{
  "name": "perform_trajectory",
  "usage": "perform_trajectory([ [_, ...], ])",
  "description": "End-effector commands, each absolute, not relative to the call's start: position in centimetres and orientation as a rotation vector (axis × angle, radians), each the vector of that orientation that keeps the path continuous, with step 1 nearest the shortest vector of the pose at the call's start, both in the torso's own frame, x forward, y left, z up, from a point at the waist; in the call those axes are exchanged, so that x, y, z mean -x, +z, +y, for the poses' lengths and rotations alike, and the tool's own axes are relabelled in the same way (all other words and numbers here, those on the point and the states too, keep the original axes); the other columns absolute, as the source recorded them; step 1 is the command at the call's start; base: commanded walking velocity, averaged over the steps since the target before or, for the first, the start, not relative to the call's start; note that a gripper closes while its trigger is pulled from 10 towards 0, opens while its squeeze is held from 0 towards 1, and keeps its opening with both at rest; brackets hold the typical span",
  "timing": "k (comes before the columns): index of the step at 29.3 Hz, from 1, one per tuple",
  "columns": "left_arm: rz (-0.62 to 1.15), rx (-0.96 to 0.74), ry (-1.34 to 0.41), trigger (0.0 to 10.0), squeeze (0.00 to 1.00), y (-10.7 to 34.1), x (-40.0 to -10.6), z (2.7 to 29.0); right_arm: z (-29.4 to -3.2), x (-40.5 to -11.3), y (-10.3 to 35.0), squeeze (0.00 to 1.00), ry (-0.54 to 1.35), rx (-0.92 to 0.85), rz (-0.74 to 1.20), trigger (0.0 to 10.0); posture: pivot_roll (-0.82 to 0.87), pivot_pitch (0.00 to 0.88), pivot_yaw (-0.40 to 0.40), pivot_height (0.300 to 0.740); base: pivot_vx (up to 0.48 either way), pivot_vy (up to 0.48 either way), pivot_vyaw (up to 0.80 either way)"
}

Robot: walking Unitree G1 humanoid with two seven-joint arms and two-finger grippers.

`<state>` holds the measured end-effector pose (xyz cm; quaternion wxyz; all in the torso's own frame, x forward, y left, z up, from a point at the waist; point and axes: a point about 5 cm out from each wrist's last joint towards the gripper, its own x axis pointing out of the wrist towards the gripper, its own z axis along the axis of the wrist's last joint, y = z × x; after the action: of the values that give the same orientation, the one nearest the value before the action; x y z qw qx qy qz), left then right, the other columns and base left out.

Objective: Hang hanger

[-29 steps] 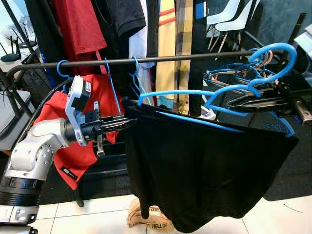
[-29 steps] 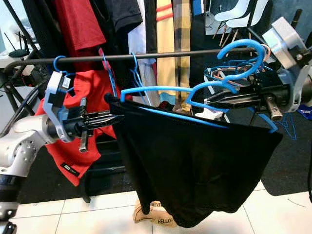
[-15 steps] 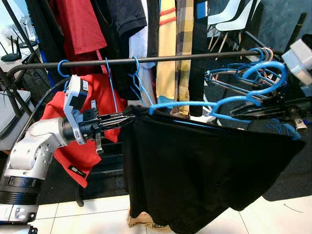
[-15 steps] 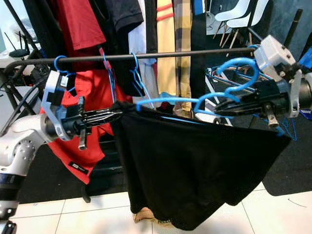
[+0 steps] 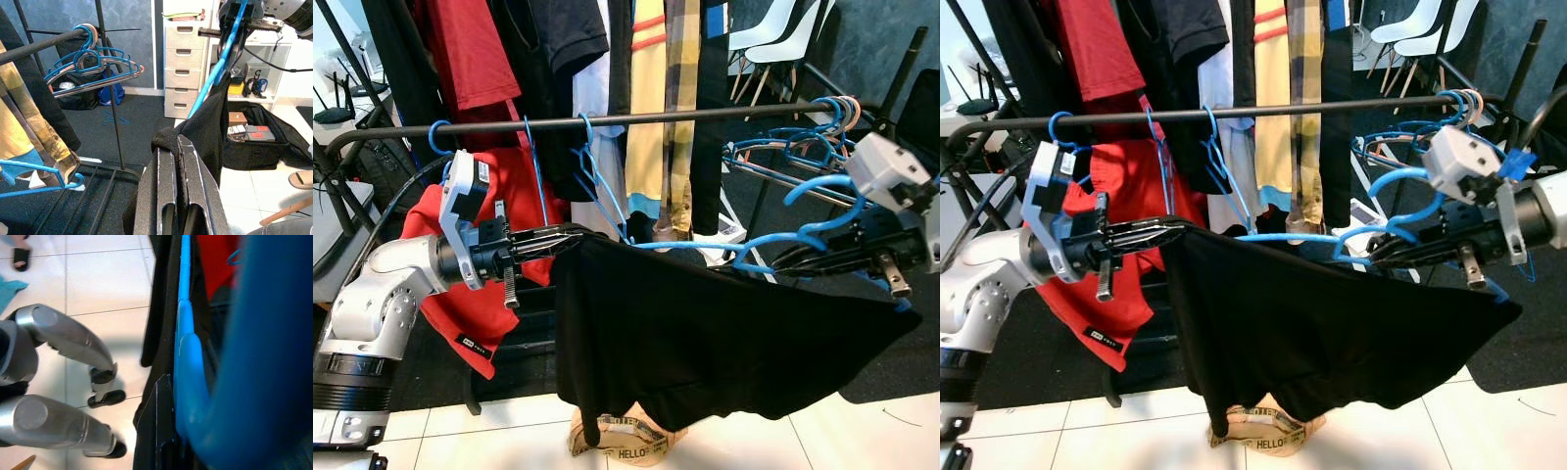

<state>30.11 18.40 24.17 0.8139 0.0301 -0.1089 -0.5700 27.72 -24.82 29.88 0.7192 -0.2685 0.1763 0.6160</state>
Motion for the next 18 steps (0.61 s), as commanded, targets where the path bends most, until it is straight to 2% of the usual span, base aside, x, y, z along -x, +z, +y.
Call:
perform_trajectory([
  [1,-0.269,-0.103,-1.204,0.0,0.0,25.1,-30.1,18.6,-24.2,-27.4,28.8,0.0,1.406,0.61,0.441,0.0,-0.09,0.009,0.046,0.74,0.0,0.0,0.0],
  [3,-0.266,-0.106,-1.206,0.0,0.0,25.0,-30.1,18.5,-24.0,-27.3,28.8,0.0,1.424,0.587,0.421,0.0,-0.09,0.01,0.047,0.74,0.0,0.0,0.0],
  [6,-0.203,-0.158,-1.182,0.0,0.0,23.9,-30.3,18.9,-24.5,-27.5,31.4,0.0,1.4,0.509,0.285,0.0,-0.09,0.008,0.047,0.74,0.0,0.0,0.0],
  [11,-0.158,-0.199,-1.14,0.0,0.0,22.9,-30.6,19.4,-25.4,-27.8,32.7,0.0,1.348,0.503,0.23,0.0,-0.09,0.008,0.047,0.74,0.0,0.0,0.0],
  [14,-0.132,-0.25,-1.045,0.0,0.0,22.3,-31.4,20.1,-25.8,-27.6,33.3,0.0,1.332,0.5,0.206,0.0,-0.09,0.006,0.048,0.74,0.0,0.0,0.0],
  [15,-0.136,-0.288,-0.828,0.0,0.0,22.3,-33.1,21.6,-26.2,-27.4,33.8,0.0,1.311,0.494,0.185,0.0,-0.09,0.009,0.05,0.74,0.0,0.0,0.0],
  [16,-0.143,-0.289,-0.764,0.0,0.0,22.4,-33.5,22.0,-26.4,-27.3,33.9,0.0,1.304,0.494,0.182,0.0,-0.09,0.009,0.05,0.74,0.0,0.0,0.0],
  [18,-0.147,-0.289,-0.73,0.0,0.0,22.5,-33.8,22.2,-26.4,-27.3,34.0,0.0,1.3,0.492,0.18,0.0,-0.09,0.009,0.05,0.74,0.0,0.0,0.0],
])
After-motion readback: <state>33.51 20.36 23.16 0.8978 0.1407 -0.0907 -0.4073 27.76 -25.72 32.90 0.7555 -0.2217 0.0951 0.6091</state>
